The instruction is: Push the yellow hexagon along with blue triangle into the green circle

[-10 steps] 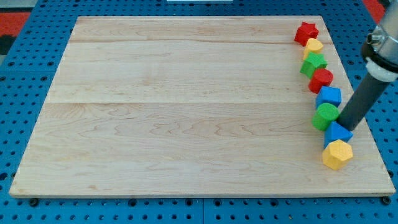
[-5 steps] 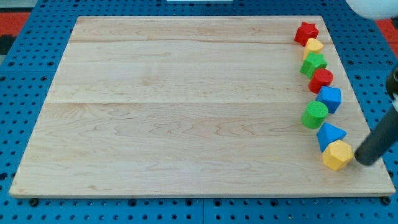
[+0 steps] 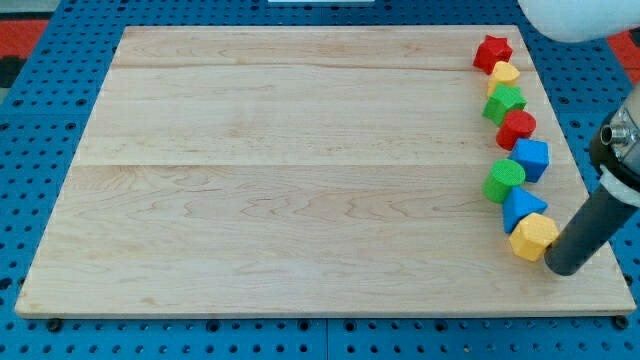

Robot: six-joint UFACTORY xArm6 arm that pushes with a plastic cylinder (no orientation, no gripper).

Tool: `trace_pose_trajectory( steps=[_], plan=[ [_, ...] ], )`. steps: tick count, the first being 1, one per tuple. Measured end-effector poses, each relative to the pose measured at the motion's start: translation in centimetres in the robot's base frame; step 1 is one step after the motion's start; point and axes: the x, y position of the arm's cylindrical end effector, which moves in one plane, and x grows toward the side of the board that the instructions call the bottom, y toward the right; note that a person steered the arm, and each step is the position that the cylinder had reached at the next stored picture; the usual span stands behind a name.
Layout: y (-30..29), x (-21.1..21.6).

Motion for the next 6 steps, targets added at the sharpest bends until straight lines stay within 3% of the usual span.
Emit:
trace_pose_trajectory(
  steps=[4, 6],
  plan=[
    [0.6, -2.2],
    [2.3, -5.5]
  ],
)
